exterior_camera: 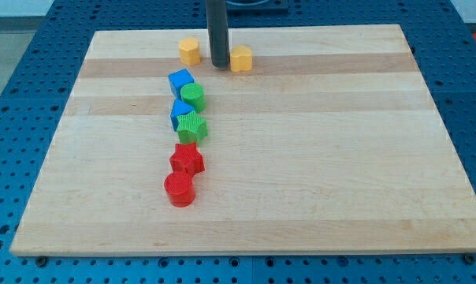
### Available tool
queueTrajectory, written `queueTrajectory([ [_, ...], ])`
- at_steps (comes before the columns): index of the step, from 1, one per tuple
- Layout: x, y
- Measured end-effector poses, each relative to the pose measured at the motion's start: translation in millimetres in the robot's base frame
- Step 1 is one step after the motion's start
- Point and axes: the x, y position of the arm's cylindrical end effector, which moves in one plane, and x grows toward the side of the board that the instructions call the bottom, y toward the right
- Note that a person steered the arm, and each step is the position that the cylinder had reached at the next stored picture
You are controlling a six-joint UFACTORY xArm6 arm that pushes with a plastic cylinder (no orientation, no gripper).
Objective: Push the yellow heart towards the right side
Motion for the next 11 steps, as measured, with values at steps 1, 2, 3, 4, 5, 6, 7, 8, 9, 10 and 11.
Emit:
queueTrajectory([
  [1, 4.4, 0.0],
  [2, 8.0, 0.0],
  [3, 8.0, 0.8],
  [4, 7.8, 24.9],
  [5, 4.0, 45.0],
  [6, 3.6, 65.2],
  [7, 0.0, 83.7],
  [8, -11.1, 95.9],
  [9, -27.3, 100.1],
  [10, -34.4, 100.6],
  [11, -39.1, 100.6],
])
